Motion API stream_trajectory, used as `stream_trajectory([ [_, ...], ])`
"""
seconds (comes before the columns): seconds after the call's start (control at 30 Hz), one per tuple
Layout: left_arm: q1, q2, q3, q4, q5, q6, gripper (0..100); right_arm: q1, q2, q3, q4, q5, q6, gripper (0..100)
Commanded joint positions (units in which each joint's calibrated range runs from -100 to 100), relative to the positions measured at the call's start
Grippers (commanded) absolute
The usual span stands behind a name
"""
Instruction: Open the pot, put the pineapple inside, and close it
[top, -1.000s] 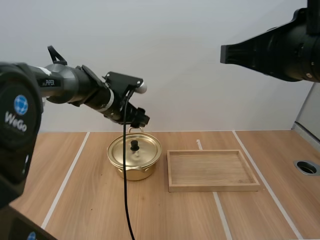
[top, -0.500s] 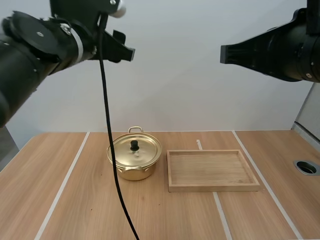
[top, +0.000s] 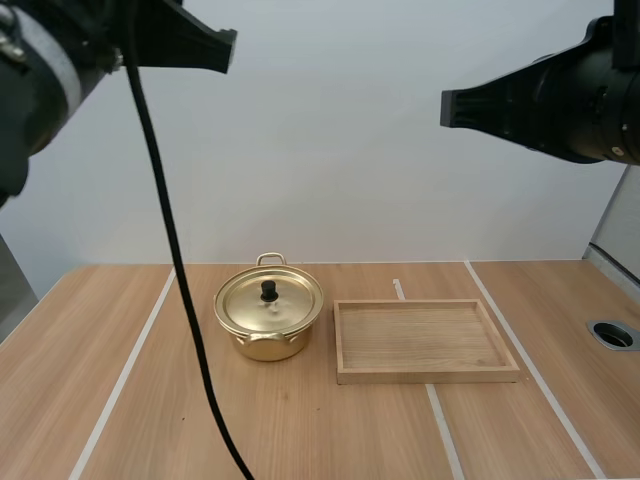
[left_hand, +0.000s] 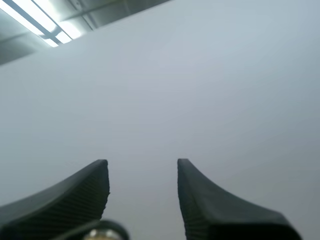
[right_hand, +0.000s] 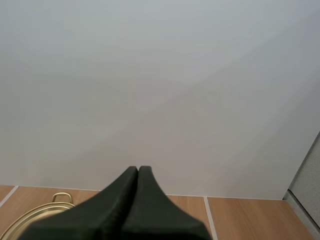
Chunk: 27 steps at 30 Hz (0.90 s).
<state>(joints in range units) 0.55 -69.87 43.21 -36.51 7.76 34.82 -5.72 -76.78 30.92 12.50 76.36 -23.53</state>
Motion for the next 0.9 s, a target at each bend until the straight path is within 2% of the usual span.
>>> stream_trajectory([
  [0.0,-0.10,-4.9,5.4,0.7,-19.5,-1.5,50,-0.2,-0.5,0.1,-0.3,-0.5,0.1,0],
  [0.07,-0.10,-7.4,11.4,0.7,-36.0,-6.2,41,-0.2,-0.5,0.1,-0.3,-0.5,0.1,0],
  [0.13,-0.10,-8.7,17.5,3.4,-46.5,-12.9,32,-0.2,-0.5,0.1,-0.3,-0.5,0.1,0],
  [0.2,-0.10,-9.1,22.9,11.5,-47.7,-19.6,20,-0.2,-0.5,0.1,-0.3,-0.5,0.1,0],
  [0.27,-0.10,-8.9,28.7,22.3,-41.5,-26.5,4,-0.2,-0.5,0.1,-0.3,-0.5,0.1,0],
  [0.3,-0.10,-8.8,30.0,24.3,-38.3,-29.8,0,-0.2,-0.5,0.1,-0.3,-0.5,0.1,0],
  [0.4,-0.10,-8.8,35.8,30.2,-27.4,-40.6,0,-0.2,-0.5,0.1,-0.2,-0.5,0.1,0],
  [0.47,-0.10,-8.8,39.2,32.3,-22.1,-44.7,0,-0.2,-0.5,0.1,-0.2,-0.5,0.1,0],
  [0.7,-0.10,-9.7,49.4,32.6,-6.0,-45.6,0,-0.2,-0.5,0.1,-0.2,-0.5,0.1,0],
  [0.87,-0.10,-14.8,55.0,32.6,-3.6,-45.6,0,-0.2,-0.5,0.1,-0.2,-0.5,0.1,0],
])
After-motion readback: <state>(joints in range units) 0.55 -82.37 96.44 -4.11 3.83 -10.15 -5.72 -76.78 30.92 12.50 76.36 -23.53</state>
